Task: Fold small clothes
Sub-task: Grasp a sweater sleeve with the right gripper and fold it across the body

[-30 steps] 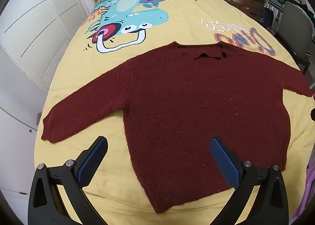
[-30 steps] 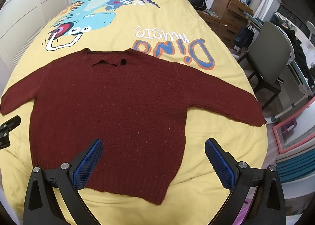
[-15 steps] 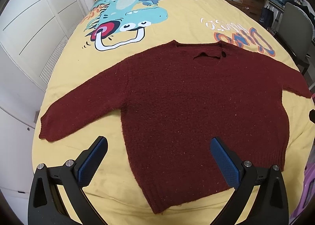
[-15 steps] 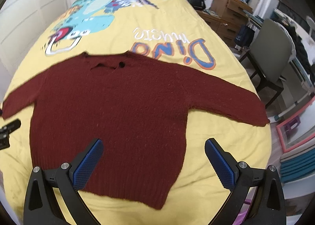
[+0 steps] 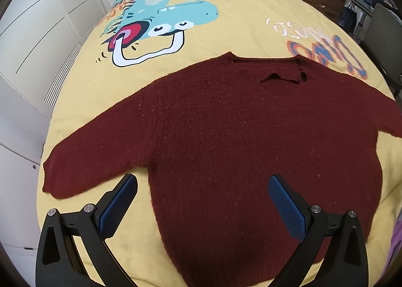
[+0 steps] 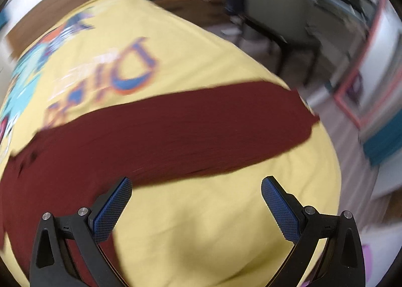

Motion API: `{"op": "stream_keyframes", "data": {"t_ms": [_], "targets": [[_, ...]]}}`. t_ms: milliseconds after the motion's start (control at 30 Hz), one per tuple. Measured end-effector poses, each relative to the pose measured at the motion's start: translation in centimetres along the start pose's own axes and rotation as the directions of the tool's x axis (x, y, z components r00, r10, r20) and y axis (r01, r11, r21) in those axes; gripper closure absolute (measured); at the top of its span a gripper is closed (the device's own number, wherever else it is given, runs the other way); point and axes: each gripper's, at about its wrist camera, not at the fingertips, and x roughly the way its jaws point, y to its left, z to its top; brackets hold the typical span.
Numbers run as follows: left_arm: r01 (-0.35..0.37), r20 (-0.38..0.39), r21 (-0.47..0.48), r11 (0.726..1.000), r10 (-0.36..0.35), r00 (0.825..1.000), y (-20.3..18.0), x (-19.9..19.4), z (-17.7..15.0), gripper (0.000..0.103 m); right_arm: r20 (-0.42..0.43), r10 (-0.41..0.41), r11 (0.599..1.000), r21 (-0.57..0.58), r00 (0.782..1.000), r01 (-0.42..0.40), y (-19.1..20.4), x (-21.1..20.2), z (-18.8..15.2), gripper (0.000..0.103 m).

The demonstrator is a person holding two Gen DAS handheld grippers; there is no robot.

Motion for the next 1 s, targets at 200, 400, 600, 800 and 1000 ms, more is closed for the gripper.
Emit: {"op": "stream_keyframes", "data": {"t_ms": [200, 400, 600, 800, 1000], "targets": [[0.022, -0.052, -0.010, 1.000, -0.023, 0.998, 0.6, 3.0, 1.0, 0.001, -0.182, -0.031, 0.985, 0.161, 0.983, 0.061, -5.2, 8.4, -0.4, 0.001], [0.020, -0.067, -0.058, 0.998, -0.024, 0.997, 2.1, 4.0, 0.9, 0.001, -0.228, 0.015, 0.955, 0.293, 0.974, 0.054, -8.0, 12.6, 0.2, 0.001], [0.013, -0.087, -0.100, 0.995, -0.022, 0.996, 3.6, 4.7, 0.5, 0.001, -0.259, 0.029, 0.934, 0.350, 0.965, 0.066, -9.3, 14.6, 2.4, 0.032], [0.014, -0.093, -0.109, 0.994, -0.024, 0.995, 4.0, 4.7, -0.2, 0.001, -0.184, 0.072, 0.950, 0.311, 0.980, -0.011, -8.1, 11.5, 4.2, 0.089], [0.055, -0.081, -0.115, 0.992, -0.064, 0.995, 4.0, 4.2, -0.5, 0.001, -0.060, 0.118, 0.989, 0.101, 0.991, -0.111, -1.6, 4.4, 5.9, 0.090]]}}
